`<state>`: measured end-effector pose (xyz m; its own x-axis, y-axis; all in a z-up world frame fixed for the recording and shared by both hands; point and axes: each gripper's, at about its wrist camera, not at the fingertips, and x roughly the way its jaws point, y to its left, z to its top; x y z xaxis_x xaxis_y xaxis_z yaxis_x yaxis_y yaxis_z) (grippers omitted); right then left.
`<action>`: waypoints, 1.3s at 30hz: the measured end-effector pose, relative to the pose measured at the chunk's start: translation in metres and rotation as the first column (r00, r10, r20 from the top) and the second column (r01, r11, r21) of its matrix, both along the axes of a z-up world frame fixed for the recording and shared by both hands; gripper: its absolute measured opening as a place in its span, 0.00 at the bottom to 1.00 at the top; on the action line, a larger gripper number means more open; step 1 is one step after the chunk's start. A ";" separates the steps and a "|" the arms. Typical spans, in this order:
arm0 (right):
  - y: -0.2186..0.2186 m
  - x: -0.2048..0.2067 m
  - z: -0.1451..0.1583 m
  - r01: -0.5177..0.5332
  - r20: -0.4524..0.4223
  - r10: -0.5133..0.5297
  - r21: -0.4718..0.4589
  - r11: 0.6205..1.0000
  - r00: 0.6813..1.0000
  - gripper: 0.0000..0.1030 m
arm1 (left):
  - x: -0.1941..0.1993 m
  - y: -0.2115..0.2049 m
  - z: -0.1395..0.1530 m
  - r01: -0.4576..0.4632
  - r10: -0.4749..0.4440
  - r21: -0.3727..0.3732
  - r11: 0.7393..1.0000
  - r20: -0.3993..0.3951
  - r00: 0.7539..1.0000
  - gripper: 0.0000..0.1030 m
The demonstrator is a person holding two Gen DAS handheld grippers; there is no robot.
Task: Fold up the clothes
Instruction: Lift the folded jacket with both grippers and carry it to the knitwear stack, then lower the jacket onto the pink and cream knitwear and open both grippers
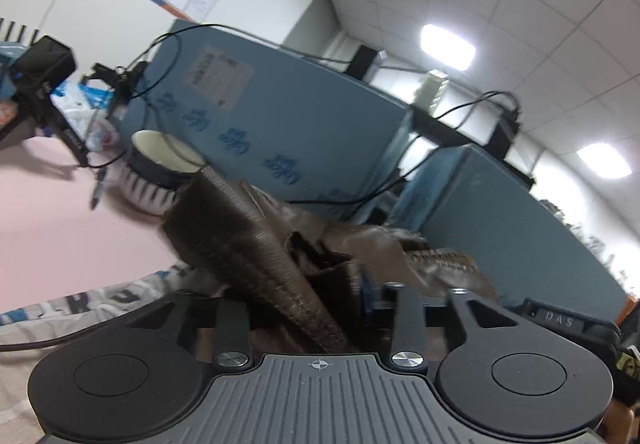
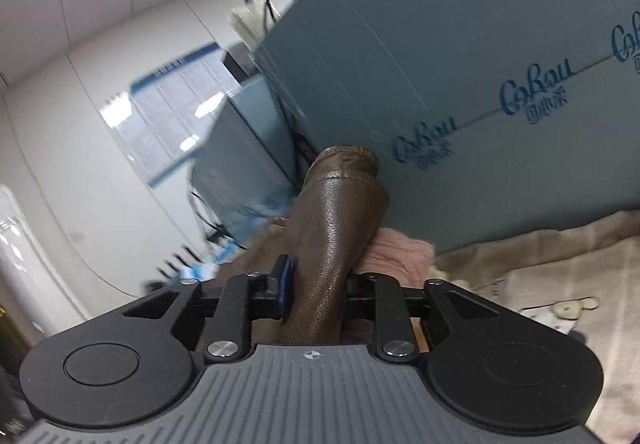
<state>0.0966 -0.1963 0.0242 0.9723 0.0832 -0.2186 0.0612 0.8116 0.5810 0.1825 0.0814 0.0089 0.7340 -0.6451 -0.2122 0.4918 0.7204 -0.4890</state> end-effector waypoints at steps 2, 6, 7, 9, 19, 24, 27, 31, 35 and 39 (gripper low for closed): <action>0.000 0.006 -0.008 0.020 -0.035 -0.020 -0.010 1.000 0.999 0.26 | 0.006 -0.004 -0.007 -0.009 0.011 0.042 0.999 -0.033 0.999 0.55; -0.003 0.006 -0.020 0.037 -0.056 -0.037 0.005 0.999 0.998 0.28 | 0.008 -0.008 -0.011 -0.020 0.024 0.094 0.995 -0.047 0.999 0.58; -0.002 0.007 -0.020 0.041 -0.058 -0.041 -0.002 0.999 0.997 0.28 | 0.006 -0.008 -0.010 -0.025 0.029 0.099 0.995 -0.038 0.999 0.59; 0.002 0.001 -0.017 0.038 -0.053 -0.039 -0.017 0.999 0.998 0.30 | 0.003 -0.009 -0.007 -0.037 0.040 0.114 0.993 -0.026 0.999 0.63; -0.008 -0.055 0.020 0.091 0.031 -0.093 0.062 0.994 0.995 0.89 | -0.044 0.023 0.024 -0.224 0.221 0.060 0.973 0.041 0.974 0.96; -0.008 -0.099 0.036 0.082 0.041 -0.081 -0.015 0.997 0.996 0.92 | -0.093 0.016 0.045 -0.287 0.273 0.046 0.957 0.191 0.943 1.00; -0.005 -0.119 0.044 0.068 0.049 -0.064 -0.076 0.995 0.997 0.95 | -0.120 0.003 0.057 -0.307 0.280 0.062 0.950 0.273 0.921 1.00; 0.007 -0.133 0.051 0.046 0.077 -0.036 -0.137 0.990 0.996 0.98 | -0.155 -0.016 0.069 -0.360 0.304 0.098 0.928 0.361 0.881 1.00; 0.010 -0.146 0.054 0.025 0.081 -0.010 -0.187 0.982 0.997 1.00 | -0.183 -0.030 0.075 -0.439 0.355 0.129 0.889 0.410 0.840 1.00; 0.003 -0.152 0.058 0.016 0.064 0.000 -0.241 0.970 0.998 1.00 | -0.198 -0.039 0.079 -0.522 0.448 0.125 0.844 0.372 0.813 1.00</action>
<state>-0.0555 -0.1930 0.0820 0.9852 0.0278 -0.1692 0.0375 0.9280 0.3707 -0.0158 0.0420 0.0876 0.9882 -0.1531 -0.0027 0.1502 0.9727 -0.1771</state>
